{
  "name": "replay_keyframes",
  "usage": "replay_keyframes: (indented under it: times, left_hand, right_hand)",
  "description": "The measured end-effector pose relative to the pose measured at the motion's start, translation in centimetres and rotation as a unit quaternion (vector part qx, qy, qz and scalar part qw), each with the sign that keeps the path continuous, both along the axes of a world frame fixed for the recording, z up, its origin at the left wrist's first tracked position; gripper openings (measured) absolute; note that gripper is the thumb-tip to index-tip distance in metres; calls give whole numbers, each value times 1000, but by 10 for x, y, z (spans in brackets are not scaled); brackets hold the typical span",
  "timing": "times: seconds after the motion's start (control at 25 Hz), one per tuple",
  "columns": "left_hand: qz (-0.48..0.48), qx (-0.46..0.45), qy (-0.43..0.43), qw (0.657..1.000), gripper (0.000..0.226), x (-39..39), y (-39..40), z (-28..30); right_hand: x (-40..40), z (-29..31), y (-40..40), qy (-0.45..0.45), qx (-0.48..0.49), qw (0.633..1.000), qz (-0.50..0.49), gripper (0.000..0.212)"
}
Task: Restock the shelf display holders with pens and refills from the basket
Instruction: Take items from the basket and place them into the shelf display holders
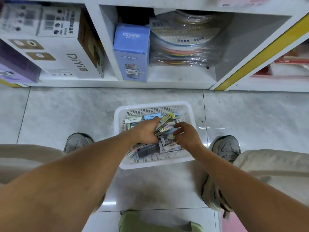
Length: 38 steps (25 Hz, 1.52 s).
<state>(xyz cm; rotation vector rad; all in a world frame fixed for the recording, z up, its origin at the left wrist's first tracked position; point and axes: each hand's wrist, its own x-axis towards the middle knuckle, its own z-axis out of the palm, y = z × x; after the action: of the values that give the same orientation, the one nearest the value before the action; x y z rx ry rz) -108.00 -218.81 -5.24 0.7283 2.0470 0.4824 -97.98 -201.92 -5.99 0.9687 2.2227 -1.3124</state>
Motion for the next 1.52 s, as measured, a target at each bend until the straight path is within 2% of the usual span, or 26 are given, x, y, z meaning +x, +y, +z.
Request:
replay_keyframes:
  times: [0.2, 0.32, 0.4, 0.48, 0.6, 0.72, 0.84, 1.0, 1.12, 1.24, 1.36, 1.44, 1.52]
  left_hand:
    - [143, 114, -14, 983, 48, -3, 4, 37]
    - [189, 151, -28, 970, 46, -3, 12, 56]
    - [231, 176, -47, 956, 46, -1, 18, 67]
    - [283, 210, -65, 934, 46, 1, 22, 80]
    - [328, 238, -85, 910, 43, -1, 23, 98]
    - [335, 248, -116, 902, 44, -2, 19, 120]
    - [329, 274, -159, 890, 53, -3, 14, 156]
    - [310, 320, -171, 879, 48, -3, 10, 219]
    - [310, 337, -173, 872, 48, 0, 8, 266]
    - [317, 380, -183, 850, 49, -2, 5, 308]
    - [326, 404, -168, 838, 44, -11, 5, 339]
    - [345, 408, -177, 827, 52, -20, 8, 353]
    - [365, 410, -189, 814, 70, -32, 14, 362]
  right_hand:
    - [-3, 39, 0, 67, -55, 996, 4, 39]
    - [-3, 62, 1, 93, -81, 992, -2, 31]
    - [-2, 77, 1, 88, -130, 988, -10, 33]
    - [0, 92, 0, 72, -169, 983, 24, 39]
    - [2, 108, -2, 46, -176, 981, 73, 41]
    - [-4, 127, 0, 78, -242, 967, 2, 35]
    - [-18, 165, 11, 151, -332, 929, -53, 29]
    - [-31, 231, 17, 240, -271, 932, -13, 25]
    - [-39, 278, 18, 299, -256, 919, -20, 20]
    - [-52, 326, 14, 333, -226, 915, -4, 8]
    - [-65, 362, 12, 367, -158, 917, 6, 7]
    - [-73, 382, 22, 403, -98, 910, -20, 9]
    - [-81, 402, 42, 457, -34, 887, -63, 9]
